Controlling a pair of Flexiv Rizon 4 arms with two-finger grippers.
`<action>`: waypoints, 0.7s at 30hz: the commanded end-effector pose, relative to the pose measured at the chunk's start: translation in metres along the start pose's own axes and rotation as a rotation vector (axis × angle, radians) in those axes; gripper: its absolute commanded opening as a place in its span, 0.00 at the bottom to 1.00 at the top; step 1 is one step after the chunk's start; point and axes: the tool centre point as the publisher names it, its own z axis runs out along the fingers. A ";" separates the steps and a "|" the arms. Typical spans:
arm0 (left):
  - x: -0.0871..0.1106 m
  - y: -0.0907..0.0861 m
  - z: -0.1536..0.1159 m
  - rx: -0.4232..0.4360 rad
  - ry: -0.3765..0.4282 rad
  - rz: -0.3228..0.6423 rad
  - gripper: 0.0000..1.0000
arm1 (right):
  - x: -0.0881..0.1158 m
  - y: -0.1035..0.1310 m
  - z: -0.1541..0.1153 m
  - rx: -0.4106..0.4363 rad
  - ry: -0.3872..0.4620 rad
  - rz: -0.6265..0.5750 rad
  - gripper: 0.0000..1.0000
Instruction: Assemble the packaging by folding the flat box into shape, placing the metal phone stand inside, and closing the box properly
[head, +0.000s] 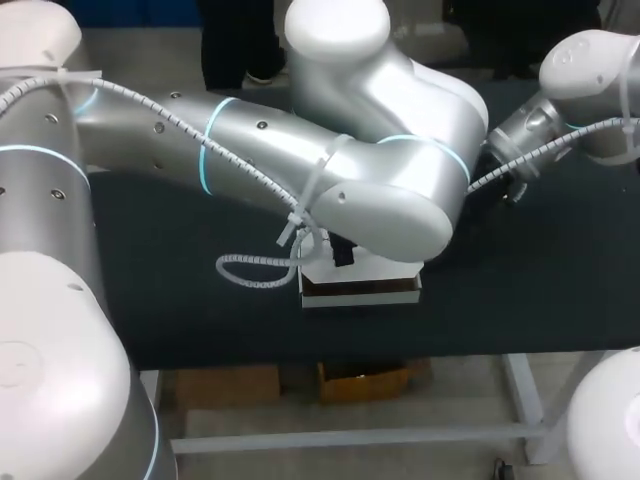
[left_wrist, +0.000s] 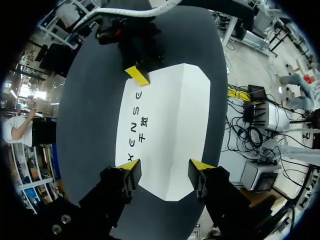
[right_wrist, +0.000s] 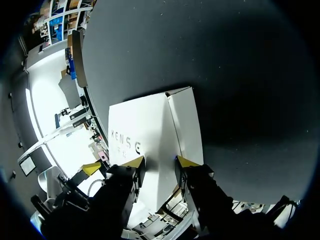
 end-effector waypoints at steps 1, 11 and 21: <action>-0.002 0.003 0.001 0.009 0.018 0.004 0.62 | 0.000 0.002 0.000 0.007 0.002 -0.001 0.36; 0.001 0.004 0.011 0.014 0.053 0.006 0.62 | 0.000 0.002 0.000 0.007 0.002 -0.001 0.36; 0.002 0.004 0.020 0.017 0.075 0.005 0.64 | 0.000 0.002 0.000 0.007 0.002 -0.001 0.35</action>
